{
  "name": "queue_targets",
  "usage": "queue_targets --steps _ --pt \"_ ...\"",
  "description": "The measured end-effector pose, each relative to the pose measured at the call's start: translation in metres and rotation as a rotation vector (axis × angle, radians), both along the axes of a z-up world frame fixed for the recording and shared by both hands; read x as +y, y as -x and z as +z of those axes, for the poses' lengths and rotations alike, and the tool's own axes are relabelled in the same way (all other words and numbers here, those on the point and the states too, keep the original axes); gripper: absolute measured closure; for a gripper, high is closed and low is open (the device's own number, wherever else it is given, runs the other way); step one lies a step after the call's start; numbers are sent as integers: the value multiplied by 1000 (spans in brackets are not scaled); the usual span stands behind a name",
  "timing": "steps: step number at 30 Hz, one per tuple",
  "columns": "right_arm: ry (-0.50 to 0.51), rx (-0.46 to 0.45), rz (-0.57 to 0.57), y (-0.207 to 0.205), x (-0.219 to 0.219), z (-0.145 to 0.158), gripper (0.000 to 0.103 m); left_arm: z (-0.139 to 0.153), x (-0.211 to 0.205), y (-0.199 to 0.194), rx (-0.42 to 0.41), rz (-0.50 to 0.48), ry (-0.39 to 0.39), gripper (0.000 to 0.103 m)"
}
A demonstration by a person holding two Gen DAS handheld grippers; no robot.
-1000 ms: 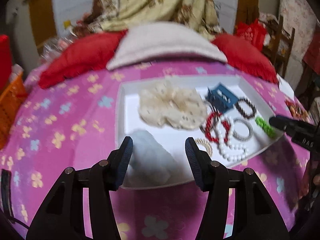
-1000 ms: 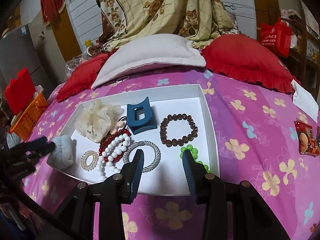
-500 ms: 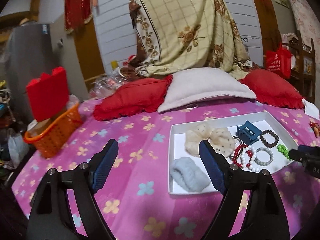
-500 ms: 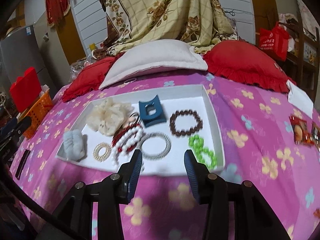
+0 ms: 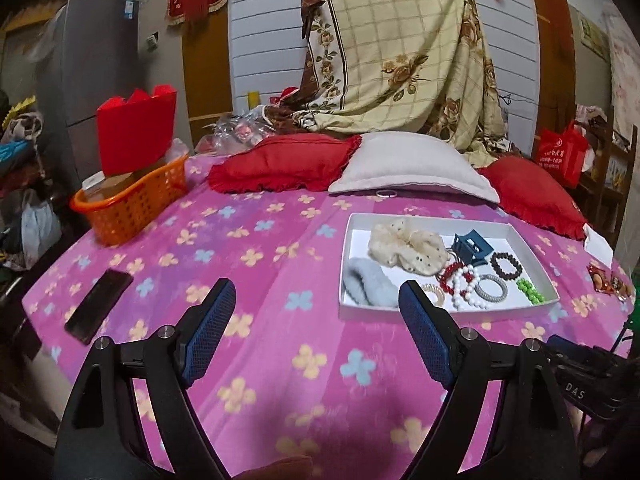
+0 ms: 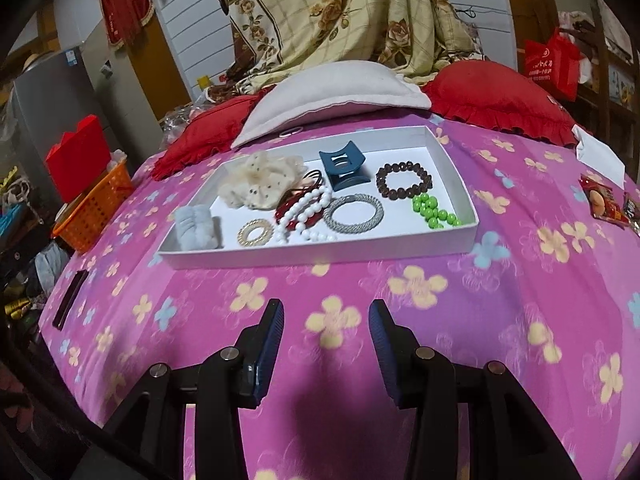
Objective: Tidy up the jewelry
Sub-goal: 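Open both tools and withdraw them from the tray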
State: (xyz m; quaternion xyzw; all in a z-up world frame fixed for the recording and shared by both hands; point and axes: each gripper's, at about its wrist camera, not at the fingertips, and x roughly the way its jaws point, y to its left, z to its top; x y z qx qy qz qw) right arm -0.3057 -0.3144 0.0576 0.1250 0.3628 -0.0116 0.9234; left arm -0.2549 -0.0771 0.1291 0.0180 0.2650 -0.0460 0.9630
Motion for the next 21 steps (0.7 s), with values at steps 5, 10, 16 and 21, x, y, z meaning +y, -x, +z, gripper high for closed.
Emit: queue_targets --steps 5,10,16,21 --pt "-5 12 -9 14 2 -4 60 -3 0 20 68 11 -37 17" --pt "7 11 -14 26 4 -4 60 -10 -5 38 97 0 -69 17" --pt "47 -7 -8 34 9 -2 60 -17 -8 49 137 -17 -78 17" --pt "107 -35 -4 42 17 3 60 -23 -12 56 166 -27 -91 17"
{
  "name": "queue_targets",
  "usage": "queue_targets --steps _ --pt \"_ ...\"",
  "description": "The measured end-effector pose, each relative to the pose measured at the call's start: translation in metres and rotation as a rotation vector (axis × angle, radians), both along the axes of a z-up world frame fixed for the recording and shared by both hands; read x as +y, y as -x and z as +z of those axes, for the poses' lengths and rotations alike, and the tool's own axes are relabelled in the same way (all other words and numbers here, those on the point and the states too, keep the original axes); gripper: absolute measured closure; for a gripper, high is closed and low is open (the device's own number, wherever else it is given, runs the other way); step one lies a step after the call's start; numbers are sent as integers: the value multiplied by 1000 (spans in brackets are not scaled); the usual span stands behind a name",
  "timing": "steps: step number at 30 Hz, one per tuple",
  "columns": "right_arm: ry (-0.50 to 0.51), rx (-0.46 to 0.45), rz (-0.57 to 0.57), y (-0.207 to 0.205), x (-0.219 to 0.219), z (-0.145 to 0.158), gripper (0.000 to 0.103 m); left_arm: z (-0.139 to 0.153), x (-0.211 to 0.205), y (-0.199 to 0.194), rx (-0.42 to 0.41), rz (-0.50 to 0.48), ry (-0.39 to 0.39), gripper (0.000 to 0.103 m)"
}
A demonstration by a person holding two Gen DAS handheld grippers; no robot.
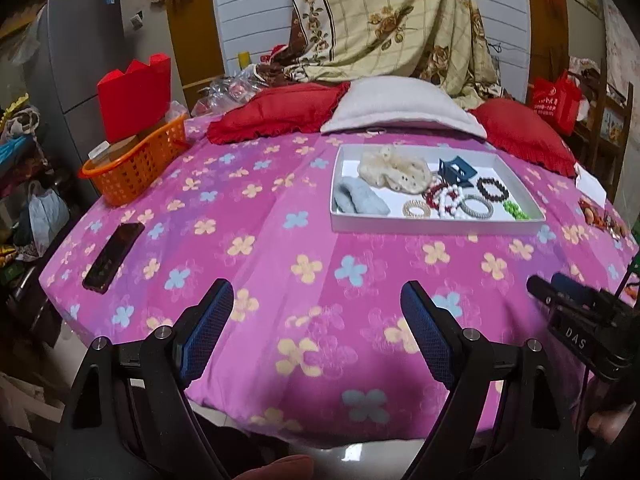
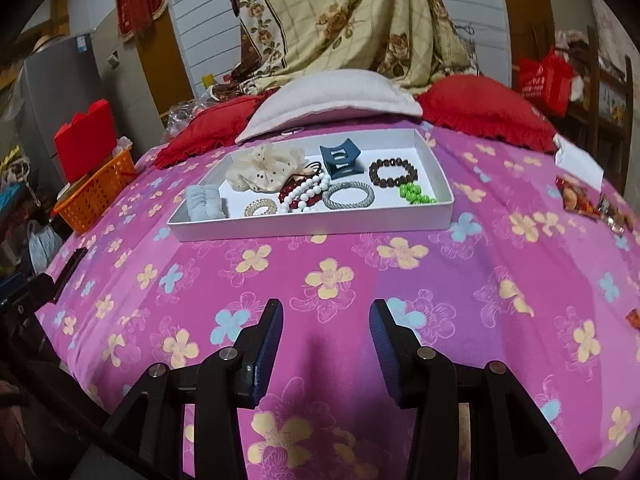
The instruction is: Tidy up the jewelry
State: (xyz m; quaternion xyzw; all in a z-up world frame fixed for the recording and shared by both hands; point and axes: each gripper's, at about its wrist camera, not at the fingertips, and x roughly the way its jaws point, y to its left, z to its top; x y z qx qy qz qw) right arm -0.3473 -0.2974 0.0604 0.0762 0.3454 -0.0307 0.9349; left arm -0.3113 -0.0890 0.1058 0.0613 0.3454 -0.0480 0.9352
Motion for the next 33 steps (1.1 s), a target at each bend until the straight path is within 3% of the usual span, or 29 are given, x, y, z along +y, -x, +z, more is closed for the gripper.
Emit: queue_targets --steps 4,9,33 --pt "28 -19 3 4 5 3 59 -4 -2 5 10 -9 -11 17" --pt "40 -43 0 8 6 6 47 -3 -3 10 9 -17 -10 17" --pt "57 -77 -23 14 6 11 46 -12 -9 16 57 -51 8 17"
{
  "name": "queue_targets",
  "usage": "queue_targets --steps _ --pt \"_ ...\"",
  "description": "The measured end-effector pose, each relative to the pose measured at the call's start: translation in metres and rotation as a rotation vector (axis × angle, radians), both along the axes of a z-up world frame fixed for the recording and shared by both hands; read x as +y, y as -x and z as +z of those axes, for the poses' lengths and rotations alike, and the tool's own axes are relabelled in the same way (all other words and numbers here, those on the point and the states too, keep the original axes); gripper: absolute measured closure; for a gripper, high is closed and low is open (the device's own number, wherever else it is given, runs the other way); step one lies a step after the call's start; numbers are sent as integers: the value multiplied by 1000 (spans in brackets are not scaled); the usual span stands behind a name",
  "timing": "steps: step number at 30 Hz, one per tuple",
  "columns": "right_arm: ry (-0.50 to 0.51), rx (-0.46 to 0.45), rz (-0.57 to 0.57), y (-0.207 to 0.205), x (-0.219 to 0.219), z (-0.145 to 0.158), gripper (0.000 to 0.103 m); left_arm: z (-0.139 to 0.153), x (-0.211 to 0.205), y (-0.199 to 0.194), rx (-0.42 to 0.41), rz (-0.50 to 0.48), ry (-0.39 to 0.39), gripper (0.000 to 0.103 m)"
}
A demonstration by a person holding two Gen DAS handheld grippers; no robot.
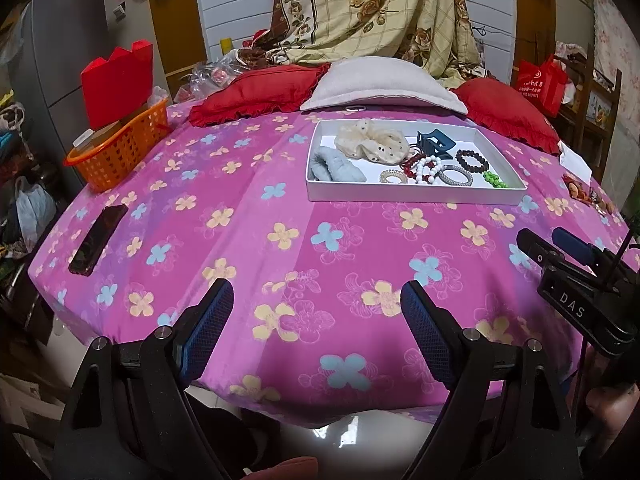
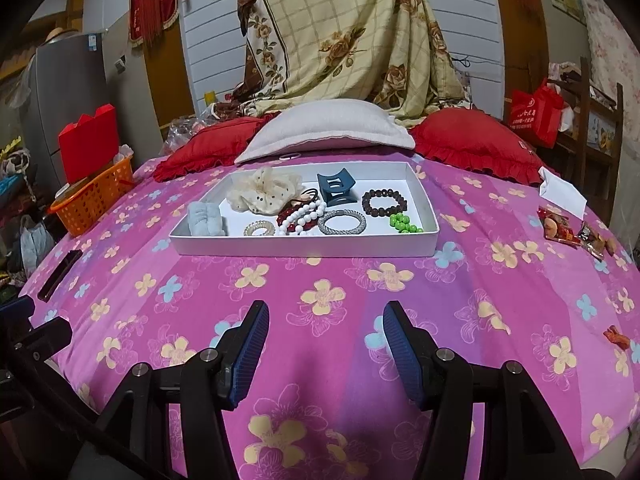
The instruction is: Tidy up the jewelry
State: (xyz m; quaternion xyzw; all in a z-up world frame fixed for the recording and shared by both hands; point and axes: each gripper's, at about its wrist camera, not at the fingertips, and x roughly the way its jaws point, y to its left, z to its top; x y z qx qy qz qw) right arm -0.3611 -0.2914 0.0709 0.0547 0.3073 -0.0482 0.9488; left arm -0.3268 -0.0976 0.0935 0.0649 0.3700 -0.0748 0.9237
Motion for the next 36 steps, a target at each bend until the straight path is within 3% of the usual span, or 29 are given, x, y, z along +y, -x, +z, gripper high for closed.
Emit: queue_targets --steps 36 --pt "6 0 1 1 1 -2 44 -9 1 -1 29 6 3 17"
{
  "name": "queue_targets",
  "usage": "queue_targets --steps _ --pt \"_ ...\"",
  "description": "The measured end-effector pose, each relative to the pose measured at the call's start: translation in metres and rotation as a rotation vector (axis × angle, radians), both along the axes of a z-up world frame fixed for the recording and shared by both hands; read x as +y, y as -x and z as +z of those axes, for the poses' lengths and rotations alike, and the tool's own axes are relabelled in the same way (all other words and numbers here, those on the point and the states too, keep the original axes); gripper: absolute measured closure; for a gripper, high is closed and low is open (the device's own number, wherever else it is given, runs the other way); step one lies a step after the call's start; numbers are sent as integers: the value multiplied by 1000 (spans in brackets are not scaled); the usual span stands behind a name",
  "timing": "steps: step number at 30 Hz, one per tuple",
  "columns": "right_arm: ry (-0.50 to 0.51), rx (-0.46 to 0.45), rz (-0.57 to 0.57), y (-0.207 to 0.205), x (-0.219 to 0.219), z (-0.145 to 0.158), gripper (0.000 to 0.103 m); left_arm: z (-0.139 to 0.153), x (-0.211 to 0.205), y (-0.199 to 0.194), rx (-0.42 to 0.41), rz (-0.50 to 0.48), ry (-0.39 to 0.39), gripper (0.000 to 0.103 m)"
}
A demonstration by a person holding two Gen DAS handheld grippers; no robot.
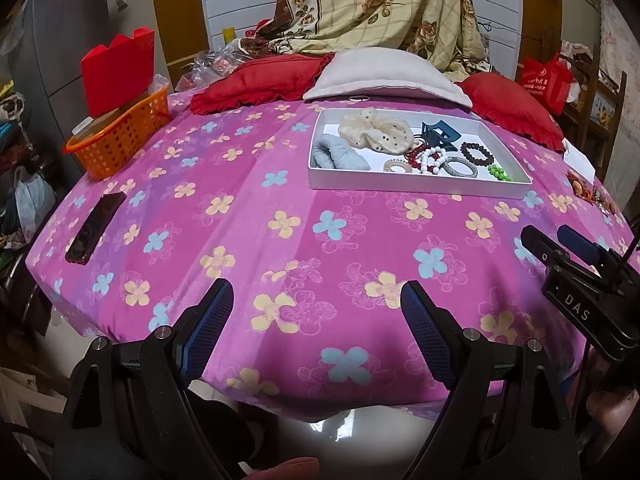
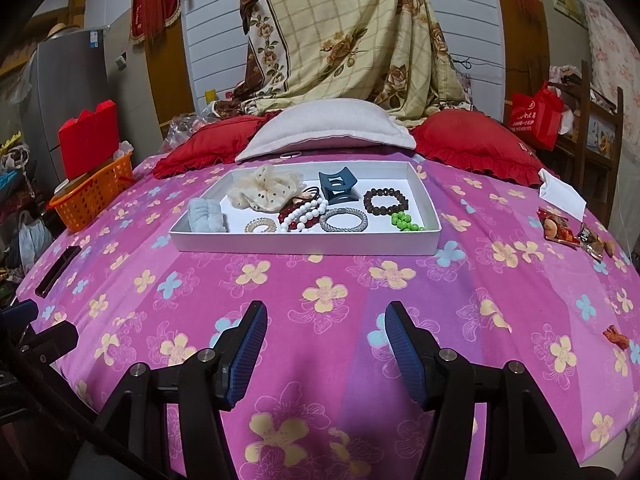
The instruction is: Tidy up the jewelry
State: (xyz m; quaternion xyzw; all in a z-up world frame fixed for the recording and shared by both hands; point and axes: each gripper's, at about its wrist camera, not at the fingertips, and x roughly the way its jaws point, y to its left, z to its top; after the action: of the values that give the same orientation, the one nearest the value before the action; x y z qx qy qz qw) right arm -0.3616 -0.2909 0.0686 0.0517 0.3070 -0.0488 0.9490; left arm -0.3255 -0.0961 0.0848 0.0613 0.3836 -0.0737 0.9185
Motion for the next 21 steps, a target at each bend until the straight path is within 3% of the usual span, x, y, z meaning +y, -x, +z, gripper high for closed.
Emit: queue_targets --steps 21 --pt "23 -10 6 -1 2 -2 44 -6 1 -2 -5 3 6 17"
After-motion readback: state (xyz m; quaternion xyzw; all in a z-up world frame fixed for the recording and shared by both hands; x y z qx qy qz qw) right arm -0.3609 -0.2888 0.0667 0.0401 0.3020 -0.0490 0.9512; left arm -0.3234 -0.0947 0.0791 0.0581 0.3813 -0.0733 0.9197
